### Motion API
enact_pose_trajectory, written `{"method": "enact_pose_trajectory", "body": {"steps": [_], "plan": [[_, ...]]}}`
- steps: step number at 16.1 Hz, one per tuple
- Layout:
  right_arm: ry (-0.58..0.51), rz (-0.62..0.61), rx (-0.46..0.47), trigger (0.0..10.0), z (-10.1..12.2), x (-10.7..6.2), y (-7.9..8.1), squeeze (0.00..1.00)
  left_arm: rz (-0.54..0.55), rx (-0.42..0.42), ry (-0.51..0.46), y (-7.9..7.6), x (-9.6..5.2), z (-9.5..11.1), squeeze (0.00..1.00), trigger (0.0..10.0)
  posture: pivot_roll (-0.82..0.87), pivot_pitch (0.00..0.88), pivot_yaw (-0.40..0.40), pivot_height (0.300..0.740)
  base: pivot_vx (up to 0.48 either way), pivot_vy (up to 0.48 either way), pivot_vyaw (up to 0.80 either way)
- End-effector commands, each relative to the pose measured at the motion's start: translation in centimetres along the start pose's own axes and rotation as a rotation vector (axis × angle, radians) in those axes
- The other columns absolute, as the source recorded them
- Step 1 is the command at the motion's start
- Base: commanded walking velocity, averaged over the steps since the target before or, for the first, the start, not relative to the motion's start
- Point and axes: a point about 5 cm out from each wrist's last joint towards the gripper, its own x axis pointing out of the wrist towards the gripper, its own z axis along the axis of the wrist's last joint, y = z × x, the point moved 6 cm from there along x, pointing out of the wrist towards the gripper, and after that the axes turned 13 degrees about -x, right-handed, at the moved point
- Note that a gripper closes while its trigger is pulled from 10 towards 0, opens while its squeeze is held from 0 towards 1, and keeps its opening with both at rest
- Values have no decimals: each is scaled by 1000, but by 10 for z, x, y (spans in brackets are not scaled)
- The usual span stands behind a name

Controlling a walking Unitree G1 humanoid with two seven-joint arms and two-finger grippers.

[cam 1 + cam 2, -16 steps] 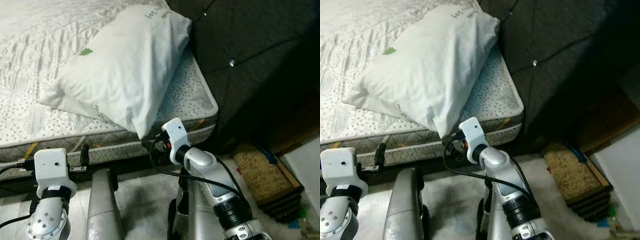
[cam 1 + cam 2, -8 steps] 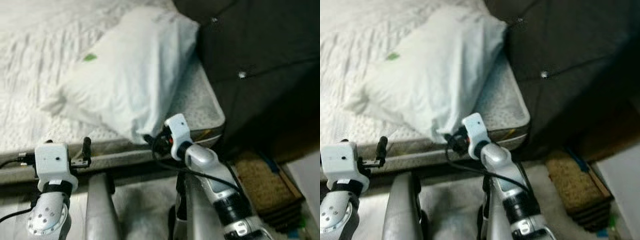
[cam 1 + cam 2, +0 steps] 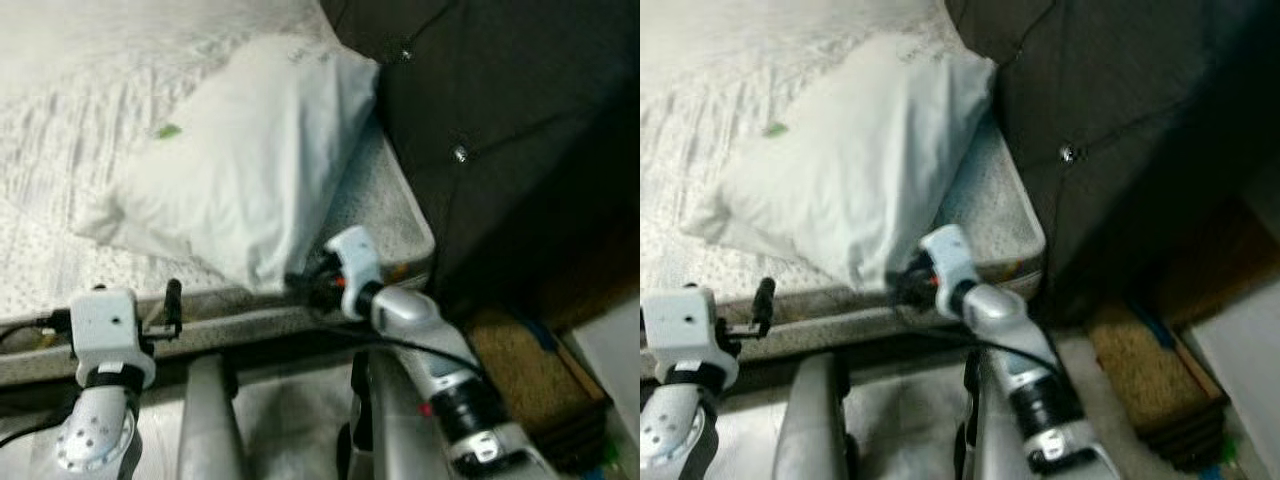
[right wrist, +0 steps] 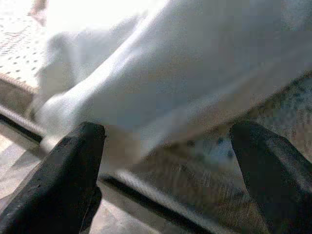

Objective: Clean up the room

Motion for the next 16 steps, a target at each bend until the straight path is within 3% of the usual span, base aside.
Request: {"method": "enact_pose_trajectory", "body": {"steps": [1,4,7,12,14,16], "plan": [[-47,8,-28,10000,13,5,2,0,22,17,16,5,0,-4,0,10000,81,151,-80,541,270,0,0],[-58,12,-6,10000,14,5,6,0,29,20,11,4,2,-4,0,10000,77,174,-72,541,0,0,542],[-53,50,14,10000,12,4,7,0,25,18,10,3,2,-3,0,10000,79,164,-70,541,0,0,0],[-25,217,-5,10000,11,2,20,0,27,24,27,2,1,-8,0,10000,89,152,-77,541,0,0,0],[3,299,-34,10000,8,2,32,0,25,25,42,2,0,-11,0,10000,91,150,-78,541,0,0,0],[36,293,-32,10000,5,9,35,0,20,26,50,1,-1,-12,0,10000,96,145,-78,541,0,0,0]]}}
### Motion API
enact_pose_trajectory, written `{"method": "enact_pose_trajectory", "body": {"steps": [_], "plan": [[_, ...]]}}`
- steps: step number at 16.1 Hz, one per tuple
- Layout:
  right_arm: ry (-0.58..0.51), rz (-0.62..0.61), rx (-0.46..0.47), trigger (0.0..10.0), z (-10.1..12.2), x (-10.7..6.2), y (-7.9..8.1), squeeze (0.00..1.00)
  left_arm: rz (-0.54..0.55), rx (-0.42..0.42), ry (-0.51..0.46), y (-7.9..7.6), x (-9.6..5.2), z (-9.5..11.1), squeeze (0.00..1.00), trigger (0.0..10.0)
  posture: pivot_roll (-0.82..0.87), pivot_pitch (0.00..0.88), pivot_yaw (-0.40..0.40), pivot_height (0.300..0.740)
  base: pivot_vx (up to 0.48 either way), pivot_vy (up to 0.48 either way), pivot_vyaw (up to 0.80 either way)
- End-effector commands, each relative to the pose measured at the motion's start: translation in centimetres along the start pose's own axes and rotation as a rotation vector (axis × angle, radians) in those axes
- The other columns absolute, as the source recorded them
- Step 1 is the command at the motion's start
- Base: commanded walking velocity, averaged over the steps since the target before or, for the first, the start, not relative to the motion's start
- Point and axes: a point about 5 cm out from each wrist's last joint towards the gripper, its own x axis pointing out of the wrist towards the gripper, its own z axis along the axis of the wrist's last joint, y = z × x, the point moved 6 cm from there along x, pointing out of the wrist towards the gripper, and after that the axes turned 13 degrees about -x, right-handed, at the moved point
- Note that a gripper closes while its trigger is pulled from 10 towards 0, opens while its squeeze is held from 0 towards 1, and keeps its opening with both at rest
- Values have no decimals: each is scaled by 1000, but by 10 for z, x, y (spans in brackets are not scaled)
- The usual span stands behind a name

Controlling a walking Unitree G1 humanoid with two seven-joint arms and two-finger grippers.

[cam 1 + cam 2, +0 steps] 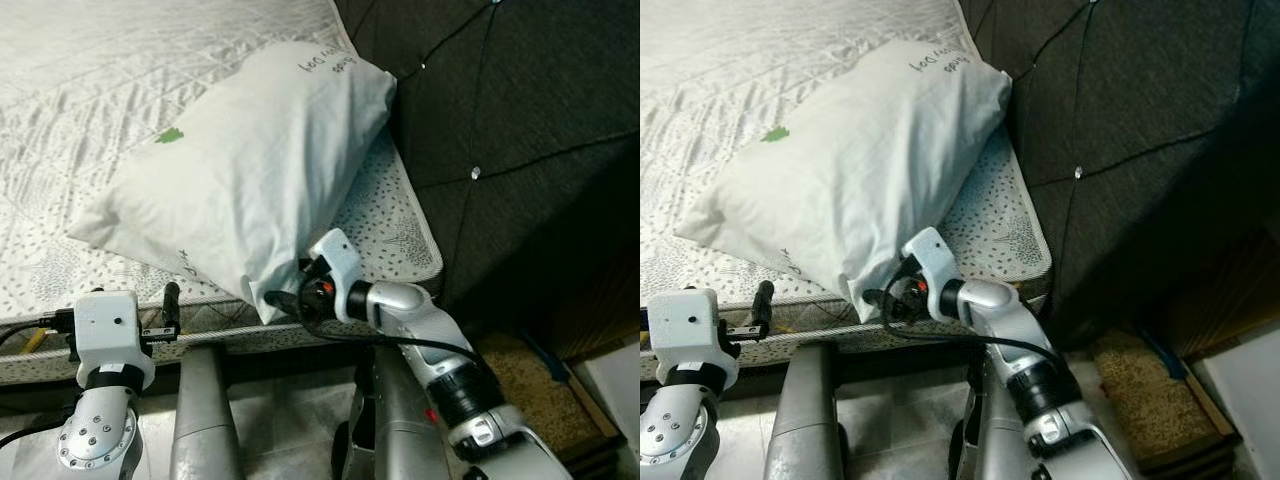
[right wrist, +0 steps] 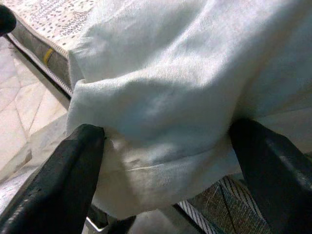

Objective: Clean up the room

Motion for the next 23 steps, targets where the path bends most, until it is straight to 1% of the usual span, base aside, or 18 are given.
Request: {"method": "enact_pose_trajectory", "body": {"steps": [1,2,3,4,5,6,7,9,10,11,12,13,14,16,19,22,23], "plan": [[27,15,4,10000,-3,5,5,0,-4,7,21,-1,-1,-4,0,10000,96,145,-78,541,0,0,0],[28,14,33,10000,0,12,9,0,-13,3,29,-2,-1,-5,0,10000,97,145,-78,541,0,0,0],[21,4,54,10000,3,16,11,0,-18,2,33,-3,-1,-6,0,10000,103,145,-81,541,0,0,0],[-8,-13,140,10000,13,27,15,0,-28,0,42,-5,-2,-7,0,10000,112,144,-85,541,0,0,0],[-32,-27,174,10000,20,32,15,0,-32,-2,46,-5,-2,-7,0,10000,116,145,-87,541,0,0,0],[-57,-47,239,10000,30,40,15,0,-40,-5,51,-6,-3,-7,0,10000,118,144,-84,541,0,0,0],[-70,-59,284,10000,37,46,15,0,-42,-5,53,-5,-3,-8,0,10000,120,142,-80,541,0,0,0],[-109,-154,361,10000,53,54,3,0,-40,-7,56,-5,-2,-8,0,10000,122,135,-71,541,0,0,0],[-133,-196,418,0,62,58,-3,0,-49,-8,56,-7,1,-7,0,10000,120,149,-58,541,0,0,0],[-148,-240,463,0,67,60,-8,0,-59,-10,54,-11,3,-6,0,10000,121,146,-52,541,0,0,0],[-152,-263,491,0,67,60,-11,0,-58,-11,52,-11,4,-5,0,10000,122,133,-52,541,0,0,0],[-155,-292,526,0,66,59,-16,0,-57,-12,51,-10,5,-5,0,10000,122,134,-52,541,0,0,0],[-136,-330,582,0,57,58,-21,0,-56,-12,51,-11,5,-6,0,10000,121,130,-55,541,0,0,0],[-115,-348,576,0,50,55,-25,0,-57,-13,52,-12,5,-6,0,10000,119,129,-54,541,0,0,0],[-88,-395,580,0,38,48,-39,0,-59,-15,48,-14,9,-6,0,10000,114,116,-60,541,0,0,0],[-88,-432,591,0,35,43,-49,0,-59,-16,43,-14,11,-6,0,10000,112,106,-61,541,0,0,0],[-93,-431,569,0,38,43,-51,0,-59,-17,37,-15,12,-5,0,10000,112,102,-61,541,0,0,0]]}}
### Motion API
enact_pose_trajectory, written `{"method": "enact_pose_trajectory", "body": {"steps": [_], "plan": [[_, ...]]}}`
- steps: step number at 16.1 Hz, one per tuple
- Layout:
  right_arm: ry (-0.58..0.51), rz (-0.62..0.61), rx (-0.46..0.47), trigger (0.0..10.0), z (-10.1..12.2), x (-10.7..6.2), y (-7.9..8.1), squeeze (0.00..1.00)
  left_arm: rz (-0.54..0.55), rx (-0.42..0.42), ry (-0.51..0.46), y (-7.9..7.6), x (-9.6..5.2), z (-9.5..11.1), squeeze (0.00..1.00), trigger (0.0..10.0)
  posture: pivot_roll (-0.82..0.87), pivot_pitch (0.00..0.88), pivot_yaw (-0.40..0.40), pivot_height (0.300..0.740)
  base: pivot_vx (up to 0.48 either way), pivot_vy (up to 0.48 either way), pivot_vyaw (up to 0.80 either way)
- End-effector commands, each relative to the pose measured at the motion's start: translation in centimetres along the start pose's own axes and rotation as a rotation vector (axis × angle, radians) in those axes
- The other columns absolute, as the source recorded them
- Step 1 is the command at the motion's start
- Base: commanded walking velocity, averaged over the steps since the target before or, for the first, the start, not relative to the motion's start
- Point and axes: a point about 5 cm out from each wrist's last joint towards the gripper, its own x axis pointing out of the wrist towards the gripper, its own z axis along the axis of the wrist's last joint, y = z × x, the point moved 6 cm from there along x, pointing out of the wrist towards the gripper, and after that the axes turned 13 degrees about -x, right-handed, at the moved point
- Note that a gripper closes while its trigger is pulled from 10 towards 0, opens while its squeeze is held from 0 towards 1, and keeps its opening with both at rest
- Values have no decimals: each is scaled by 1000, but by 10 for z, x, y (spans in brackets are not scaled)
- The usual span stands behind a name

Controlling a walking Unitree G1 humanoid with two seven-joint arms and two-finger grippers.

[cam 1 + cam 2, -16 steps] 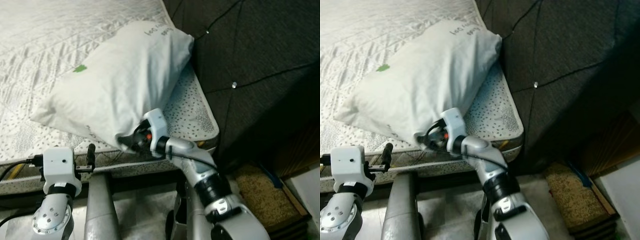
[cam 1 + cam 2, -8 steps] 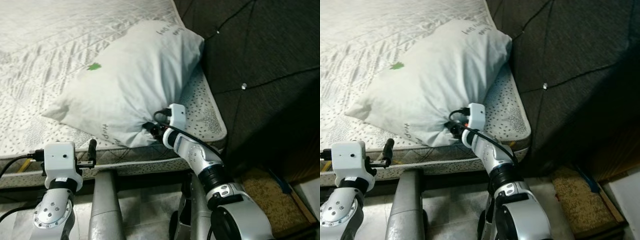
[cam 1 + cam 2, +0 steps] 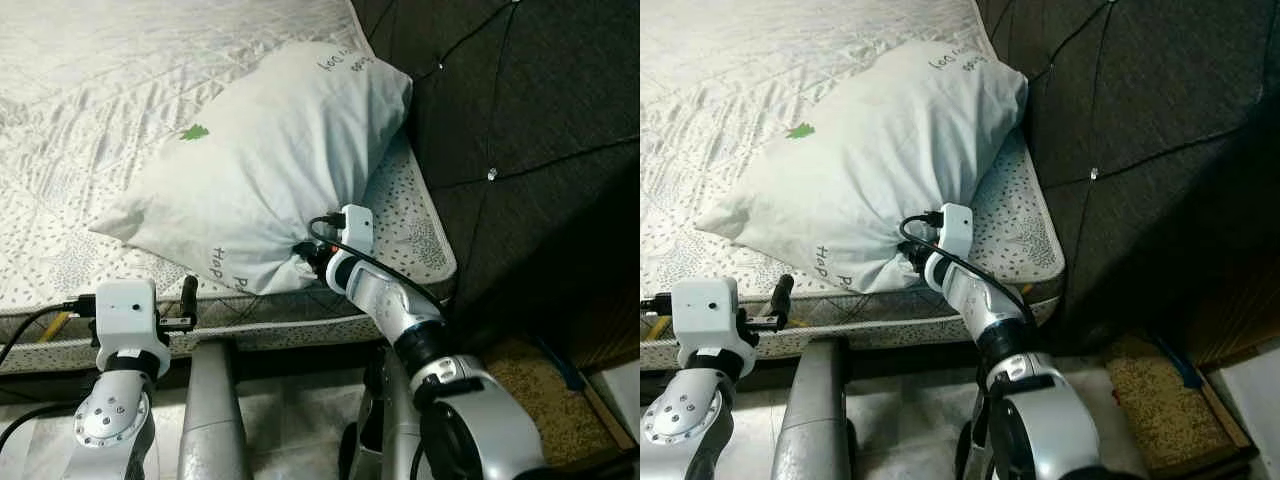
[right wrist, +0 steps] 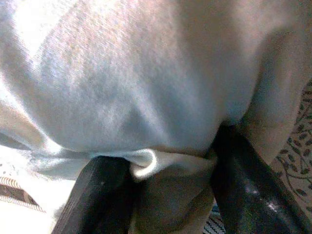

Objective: Clean up the room

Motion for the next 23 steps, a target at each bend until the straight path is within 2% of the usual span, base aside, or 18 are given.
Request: {"method": "enact_pose_trajectory", "body": {"steps": [1,3,4,5,6,7,9,10,11,13,14,15,16,17,18,20,21,23], "plan": [[-113,57,-19,0,41,9,39,0,10,4,4,2,1,-3,0,10000,107,93,-60,541,0,0,0],[-152,19,-29,0,61,9,25,0,10,1,2,1,3,-3,0,10000,106,78,-63,541,0,0,0],[-194,-33,-39,0,82,5,7,0,7,0,0,0,5,-3,0,10000,105,71,-65,541,0,0,0],[-267,-103,-79,0,118,-5,-21,0,6,-3,-5,-1,7,-3,0,10000,104,58,-67,541,0,0,0],[-319,-159,-162,0,142,-16,-39,0,7,-5,-9,-2,10,-3,0,10000,104,42,-74,541,0,0,0],[-355,-208,-182,0,160,-26,-56,0,10,-9,-15,-3,12,-2,0,10000,99,32,-77,541,0,0,0],[-447,-349,-216,0,203,-60,-98,0,12,-16,-26,-4,16,-2,0,10000,89,11,-81,541,0,0,0],[-489,-408,-236,0,219,-75,-114,0,13,-19,-31,-4,18,-2,0,10000,82,1,-81,541,0,0,0],[-519,-452,-250,0,228,-87,-124,0,12,-21,-36,-5,20,-1,0,10000,78,0,-80,541,0,0,0],[-601,-594,-288,0,250,-125,-157,0,9,-24,-56,-7,28,3,0,10000,64,0,-78,541,0,0,0],[-607,-656,-285,0,247,-139,-176,0,7,-23,-62,-7,31,4,0,10000,59,0,-78,541,0,0,0],[-582,-699,-273,0,231,-146,-195,0,7,-24,-69,-7,33,5,0,10000,52,0,-83,541,0,0,0],[-561,-715,-264,0,219,-147,-203,0,7,-25,-72,-7,35,5,0,10000,49,0,-83,541,0,0,0],[-521,-718,-257,0,196,-143,-211,0,5,-26,-72,-8,35,4,0,10000,45,0,-84,541,0,0,0],[-469,-707,-250,0,157,-133,-215,0,-4,-28,-66,-11,34,0,0,10000,34,0,-83,541,0,0,0],[-406,-691,-233,0,97,-124,-206,0,-14,-24,-61,-14,35,-2,0,10000,33,0,-74,541,0,0,0],[-408,-701,-226,0,80,-127,-200,0,-16,-23,-64,-13,37,-1,0,10000,33,0,-70,541,0,0,0],[-420,-719,-239,0,61,-133,-186,0,-19,-18,-77,-12,42,4,0,10000,21,0,-53,541,0,0,0]]}}
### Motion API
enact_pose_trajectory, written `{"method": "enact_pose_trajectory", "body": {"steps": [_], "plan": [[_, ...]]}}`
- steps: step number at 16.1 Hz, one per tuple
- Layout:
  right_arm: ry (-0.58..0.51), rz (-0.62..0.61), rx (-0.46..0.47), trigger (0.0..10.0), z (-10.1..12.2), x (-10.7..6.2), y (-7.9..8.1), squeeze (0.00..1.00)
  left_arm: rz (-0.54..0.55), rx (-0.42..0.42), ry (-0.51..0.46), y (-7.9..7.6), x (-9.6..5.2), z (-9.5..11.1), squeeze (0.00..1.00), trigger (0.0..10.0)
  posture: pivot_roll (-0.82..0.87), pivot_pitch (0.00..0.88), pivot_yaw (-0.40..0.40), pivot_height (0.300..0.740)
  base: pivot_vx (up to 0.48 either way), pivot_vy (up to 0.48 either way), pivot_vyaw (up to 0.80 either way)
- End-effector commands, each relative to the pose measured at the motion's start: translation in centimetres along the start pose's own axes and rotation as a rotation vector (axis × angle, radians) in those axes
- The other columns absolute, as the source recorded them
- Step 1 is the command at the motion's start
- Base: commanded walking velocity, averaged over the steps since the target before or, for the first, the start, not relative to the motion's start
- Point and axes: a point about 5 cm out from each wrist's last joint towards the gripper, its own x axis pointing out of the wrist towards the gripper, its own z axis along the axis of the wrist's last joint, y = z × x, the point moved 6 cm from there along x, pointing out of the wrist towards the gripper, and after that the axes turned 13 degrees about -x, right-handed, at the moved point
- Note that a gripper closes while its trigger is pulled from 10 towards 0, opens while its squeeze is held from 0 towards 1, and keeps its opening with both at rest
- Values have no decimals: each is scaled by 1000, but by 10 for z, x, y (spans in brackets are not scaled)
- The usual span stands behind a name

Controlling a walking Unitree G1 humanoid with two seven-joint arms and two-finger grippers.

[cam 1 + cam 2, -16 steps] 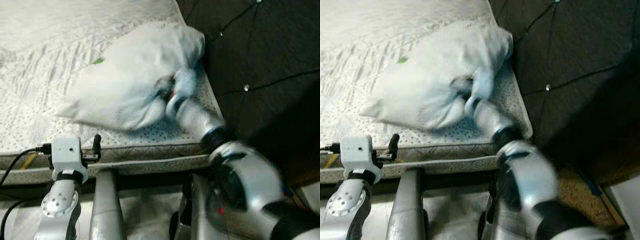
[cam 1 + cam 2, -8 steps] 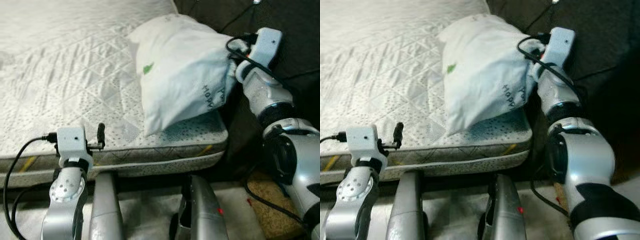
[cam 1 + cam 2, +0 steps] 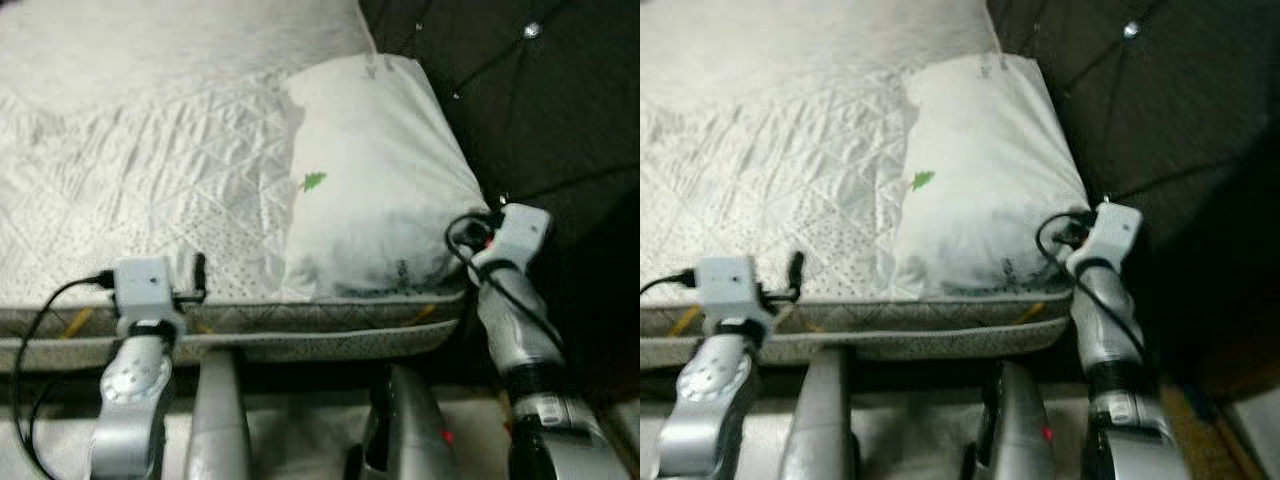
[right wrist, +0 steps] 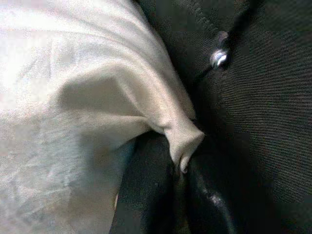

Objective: Clean up the room

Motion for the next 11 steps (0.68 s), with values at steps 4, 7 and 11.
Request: {"method": "enact_pose_trajectory", "body": {"steps": [4,7,11], "plan": [[-31,-81,-21,0,5,-30,-19,0,7,16,-12,5,4,2,0,10000,-5,0,-33,541,0,0,0],[-37,-106,-76,0,10,-42,-35,0,-9,20,-8,1,5,0,0,10000,-15,0,-36,541,0,0,0],[-33,-108,-96,0,15,-42,-30,0,-10,23,-15,1,7,2,0,10000,-12,0,-39,541,0,0,0]]}}
